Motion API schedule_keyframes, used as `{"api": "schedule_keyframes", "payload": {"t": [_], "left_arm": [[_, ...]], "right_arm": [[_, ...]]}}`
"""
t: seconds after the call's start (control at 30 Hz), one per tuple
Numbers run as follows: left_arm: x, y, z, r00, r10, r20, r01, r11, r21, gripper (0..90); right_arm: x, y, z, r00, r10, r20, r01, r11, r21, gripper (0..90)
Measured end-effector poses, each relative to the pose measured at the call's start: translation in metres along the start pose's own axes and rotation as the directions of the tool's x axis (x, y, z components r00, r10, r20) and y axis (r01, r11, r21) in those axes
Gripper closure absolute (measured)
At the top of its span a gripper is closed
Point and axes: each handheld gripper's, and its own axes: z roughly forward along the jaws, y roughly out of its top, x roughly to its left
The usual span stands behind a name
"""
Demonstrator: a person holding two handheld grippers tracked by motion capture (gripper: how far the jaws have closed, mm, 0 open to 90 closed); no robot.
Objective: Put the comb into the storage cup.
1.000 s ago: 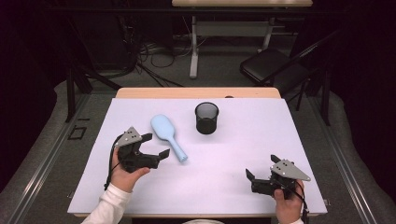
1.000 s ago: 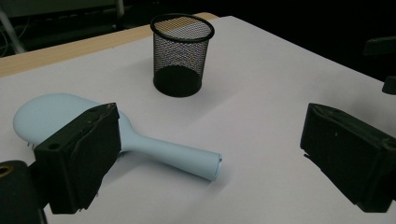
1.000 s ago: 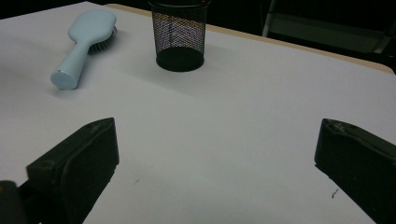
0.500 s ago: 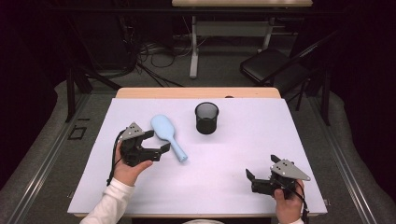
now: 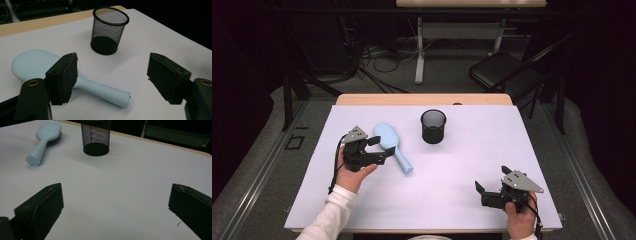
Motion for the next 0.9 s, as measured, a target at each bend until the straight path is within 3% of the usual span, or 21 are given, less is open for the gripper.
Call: {"api": "schedule_keyframes", "payload": {"t": [0.33, 0.53, 0.7, 0.9], "left_arm": [[-0.003, 0.004, 0.012, 0.9994, -0.003, -0.036, 0.004, 0.9999, 0.016, 26.6], [-0.004, 0.005, 0.017, 0.9984, 0.001, -0.056, 0.001, 0.9997, 0.023, 32.4], [-0.006, 0.005, 0.023, 0.9971, -0.044, -0.062, 0.046, 0.9982, 0.039, 38.5], [-0.006, 0.006, 0.032, 0.9967, -0.047, -0.066, 0.050, 0.9980, 0.039, 38.9]], "right_arm": [[0.000, 0.000, 0.001, 1.0000, 0.000, -0.004, 0.000, 1.000, 0.003, 0.0], [0.000, -0.001, 0.001, 1.0000, -0.002, -0.002, 0.002, 1.000, 0.004, 0.0], [0.000, -0.001, 0.001, 1.0000, -0.003, -0.002, 0.003, 1.000, 0.004, 0.0], [-0.001, -0.001, 0.001, 1.0000, 0.001, -0.002, -0.001, 1.000, 0.004, 0.0]]}}
